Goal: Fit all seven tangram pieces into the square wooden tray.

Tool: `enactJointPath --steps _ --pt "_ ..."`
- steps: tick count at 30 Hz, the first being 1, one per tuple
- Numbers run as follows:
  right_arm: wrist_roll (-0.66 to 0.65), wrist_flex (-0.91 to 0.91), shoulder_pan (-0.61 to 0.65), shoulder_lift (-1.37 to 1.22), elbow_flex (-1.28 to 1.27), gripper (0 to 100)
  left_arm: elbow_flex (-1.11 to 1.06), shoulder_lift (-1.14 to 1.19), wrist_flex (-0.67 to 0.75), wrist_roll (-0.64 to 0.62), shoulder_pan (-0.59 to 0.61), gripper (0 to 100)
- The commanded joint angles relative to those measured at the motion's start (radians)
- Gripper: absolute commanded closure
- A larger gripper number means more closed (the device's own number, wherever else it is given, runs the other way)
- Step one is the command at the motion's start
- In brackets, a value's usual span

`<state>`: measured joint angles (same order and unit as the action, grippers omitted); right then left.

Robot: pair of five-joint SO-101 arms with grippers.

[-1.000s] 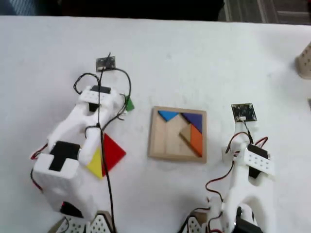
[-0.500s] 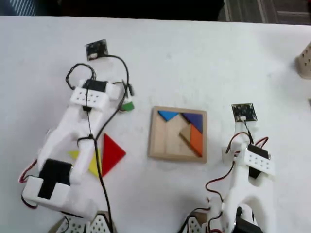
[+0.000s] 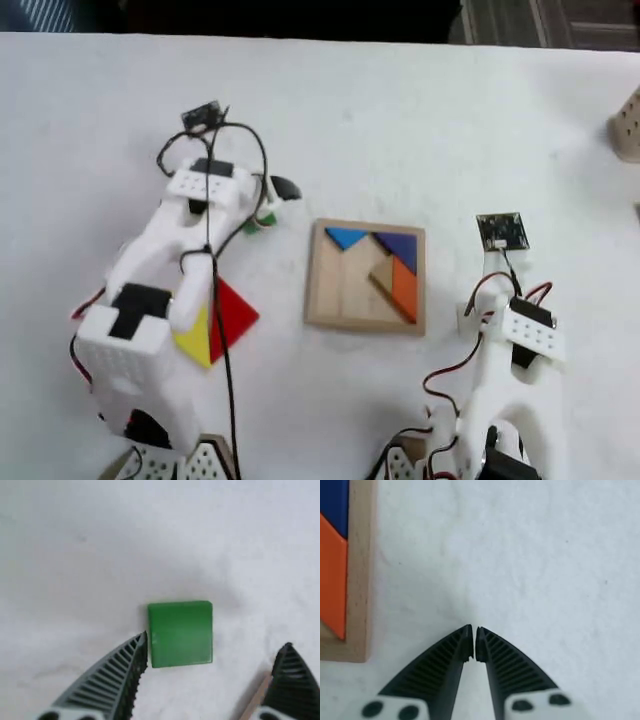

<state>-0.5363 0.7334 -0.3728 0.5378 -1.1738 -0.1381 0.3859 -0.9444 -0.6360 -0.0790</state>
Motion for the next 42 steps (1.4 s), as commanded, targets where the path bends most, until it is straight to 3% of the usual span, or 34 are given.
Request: enactJointPath --steps 1,23,26,32,42 --pt "-0.009 0.019 0.007 0.030 0.005 98.0 0.092 0.028 -0.052 -0.011 0.028 61" --pt "-0.009 0.019 0.007 0.030 0.005 98.0 0.321 0.243 -0.226 -0.011 0.024 61" --pt "-0.009 0.019 0.007 0.030 0.005 98.0 0.325 0.242 -0.226 0.005 0.025 70" --pt "-0.009 0.019 0.007 0.030 0.005 98.0 0.327 0.242 -0.195 0.172 0.027 94" --pt "-0.009 0.015 0.007 0.038 -0.006 98.0 0.327 0.237 -0.198 0.189 0.048 96"
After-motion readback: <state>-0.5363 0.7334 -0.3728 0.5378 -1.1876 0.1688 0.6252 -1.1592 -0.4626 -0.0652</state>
